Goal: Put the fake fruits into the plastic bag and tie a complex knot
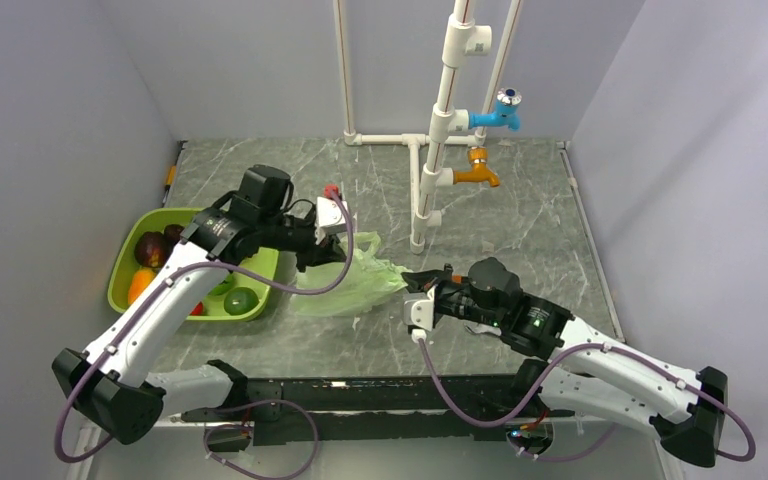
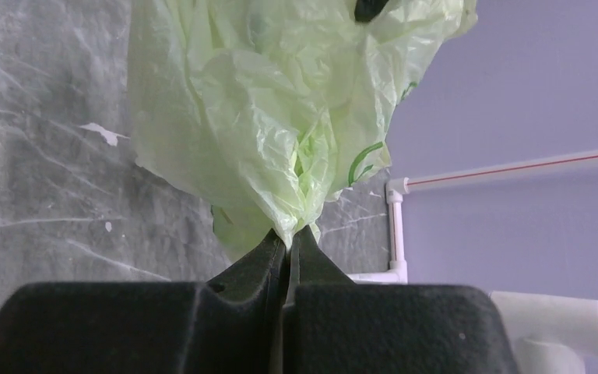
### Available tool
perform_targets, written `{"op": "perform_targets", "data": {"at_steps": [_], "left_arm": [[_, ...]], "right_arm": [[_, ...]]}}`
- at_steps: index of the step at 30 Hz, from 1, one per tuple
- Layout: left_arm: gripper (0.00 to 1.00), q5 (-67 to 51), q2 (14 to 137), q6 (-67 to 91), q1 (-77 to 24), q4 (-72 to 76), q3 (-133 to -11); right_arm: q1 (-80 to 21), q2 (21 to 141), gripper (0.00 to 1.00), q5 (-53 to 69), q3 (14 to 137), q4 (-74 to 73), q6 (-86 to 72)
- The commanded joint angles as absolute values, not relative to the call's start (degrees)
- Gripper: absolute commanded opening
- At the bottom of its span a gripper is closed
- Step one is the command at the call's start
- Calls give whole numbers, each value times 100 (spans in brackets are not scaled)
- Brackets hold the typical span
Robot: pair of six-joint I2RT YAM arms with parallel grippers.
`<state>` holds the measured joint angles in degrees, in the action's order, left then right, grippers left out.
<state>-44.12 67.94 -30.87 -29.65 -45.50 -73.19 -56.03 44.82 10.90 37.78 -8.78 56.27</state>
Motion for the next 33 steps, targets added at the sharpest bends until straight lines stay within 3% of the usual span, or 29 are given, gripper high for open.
{"op": "perform_targets", "data": {"at_steps": [1, 6, 11, 13, 16, 17, 18, 24, 31, 33], "left_arm": [[0, -4300, 6655, -3339, -2662, -5249, -7688], [0, -5245, 5826, -2061, -531, -4382, -7342], [0, -4943, 5253, -629, -86, -3494, -6712], [0, -4943, 5045, -209, -148, -3085, -6354], [0, -4756, 4904, -215, -302, -2891, -6157], [0, -4684, 4892, -344, -384, -2921, -6162], [0, -4594, 4864, -469, -504, -2907, -6155], [0, -3650, 4623, -1304, -1757, -2559, -6069], [5, -4050, 4820, -2204, -2703, -2944, -6340], [8, -4200, 4854, -2627, -2968, -3295, -6476]], "right_arm": [[-5478, 4236, 0, 863, 3708, -865, 5801], [-4724, 3786, 0, 1019, 3126, -1338, 5691], [-4496, 3944, 0, 1176, 3252, -1618, 5260], [-4508, 4183, 23, 1334, 3674, -1807, 4855], [-4502, 4559, 73, 1645, 4540, -2061, 4106], [-4509, 4664, 96, 1835, 4792, -2134, 3812], [-4532, 4749, 99, 2006, 5028, -2143, 3509], [-5327, 5349, 100, 1855, 5818, -1386, 2395], [-5955, 6341, 99, 1281, 5875, -60, 2727], [-5992, 6624, 86, 1137, 5896, -27, 2922]]}}
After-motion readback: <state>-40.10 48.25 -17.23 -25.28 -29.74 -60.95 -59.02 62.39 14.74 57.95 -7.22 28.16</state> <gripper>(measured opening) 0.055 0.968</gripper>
